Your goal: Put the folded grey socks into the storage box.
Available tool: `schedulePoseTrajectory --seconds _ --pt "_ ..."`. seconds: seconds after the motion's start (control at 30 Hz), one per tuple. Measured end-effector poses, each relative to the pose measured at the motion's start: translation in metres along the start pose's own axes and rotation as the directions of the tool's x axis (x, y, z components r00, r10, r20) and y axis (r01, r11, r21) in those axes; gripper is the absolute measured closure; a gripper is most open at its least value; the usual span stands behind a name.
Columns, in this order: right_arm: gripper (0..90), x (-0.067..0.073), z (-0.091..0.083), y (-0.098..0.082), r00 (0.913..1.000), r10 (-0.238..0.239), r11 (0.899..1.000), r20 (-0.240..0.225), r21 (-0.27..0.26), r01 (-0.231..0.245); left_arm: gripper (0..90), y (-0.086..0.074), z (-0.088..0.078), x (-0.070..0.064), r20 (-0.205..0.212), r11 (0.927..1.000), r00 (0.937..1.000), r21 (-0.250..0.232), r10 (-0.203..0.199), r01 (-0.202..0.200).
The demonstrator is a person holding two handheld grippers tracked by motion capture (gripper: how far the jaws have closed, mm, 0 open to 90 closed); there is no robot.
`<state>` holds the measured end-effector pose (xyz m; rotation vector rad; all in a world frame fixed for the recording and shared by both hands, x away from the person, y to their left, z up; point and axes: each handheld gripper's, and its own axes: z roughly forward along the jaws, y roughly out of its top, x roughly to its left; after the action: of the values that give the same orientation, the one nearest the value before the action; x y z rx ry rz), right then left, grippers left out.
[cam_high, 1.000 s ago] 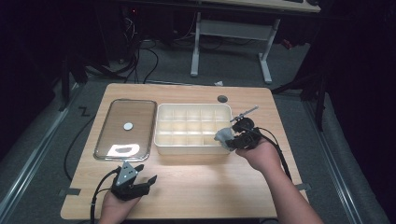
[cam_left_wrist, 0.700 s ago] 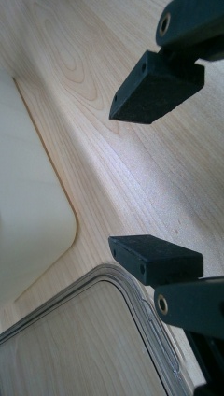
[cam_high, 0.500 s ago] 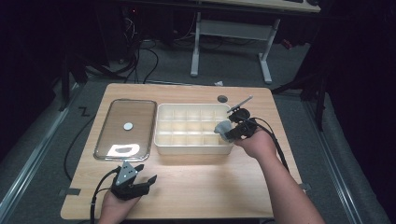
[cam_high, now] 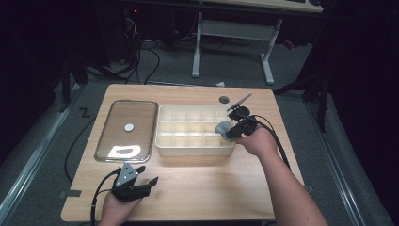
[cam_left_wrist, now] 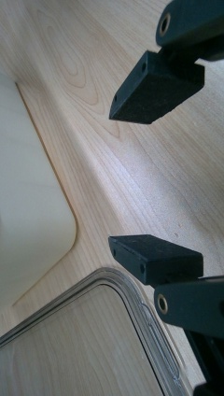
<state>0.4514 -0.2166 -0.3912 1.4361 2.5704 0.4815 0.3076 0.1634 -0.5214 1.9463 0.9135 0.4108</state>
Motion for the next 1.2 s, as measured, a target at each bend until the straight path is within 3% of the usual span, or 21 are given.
schedulePoseTrajectory --seconds 0.2,0.37,0.5,0.63,0.7,0.73,0.9,1.2 --pt "72.3 -0.003 0.012 0.001 0.9998 0.022 0.999 -0.003 0.043 -0.022 33.6 0.0 0.0 0.0 -0.001 1.0 1.0 0.006 0.002 -0.002" --pt "72.6 -0.006 0.026 0.003 0.9991 0.038 0.993 0.017 0.111 -0.04 33.6 -0.001 0.001 0.0 0.004 1.0 1.0 0.007 0.005 -0.005" --pt "73.0 -0.004 0.037 0.003 0.9993 0.008 0.988 0.037 0.152 -0.014 33.6 -0.001 0.001 0.0 0.002 1.0 1.0 0.007 0.006 -0.006" --pt "73.2 -0.005 0.042 0.004 0.9997 0.002 0.985 0.026 0.171 -0.006 33.6 -0.001 0.002 0.0 -0.002 0.9999 0.9999 0.01 0.01 -0.01" --pt "73.3 -0.003 0.042 0.004 0.9993 0.024 0.981 0.03 0.189 -0.029 33.6 -0.001 0.002 0.0 -0.002 0.9998 0.9999 0.012 0.013 -0.013" --pt "73.4 -0.004 0.044 0.004 0.9997 -0.008 0.983 0.025 0.186 0.003 33.6 -0.001 0.002 0.0 -0.002 0.9998 0.9999 0.014 0.015 -0.014" --pt "73.8 -0.002 0.051 0.006 0.9986 -0.042 0.975 0.033 0.218 0.033 33.6 -0.001 0.002 -0.001 0.001 0.9998 0.9999 0.014 0.016 -0.016" --pt "74.1 0.0 0.063 0.006 0.9984 -0.046 0.967 0.032 0.254 0.036 33.7 -0.001 0.002 -0.001 0.002 0.9998 0.9999 0.012 0.017 -0.017"
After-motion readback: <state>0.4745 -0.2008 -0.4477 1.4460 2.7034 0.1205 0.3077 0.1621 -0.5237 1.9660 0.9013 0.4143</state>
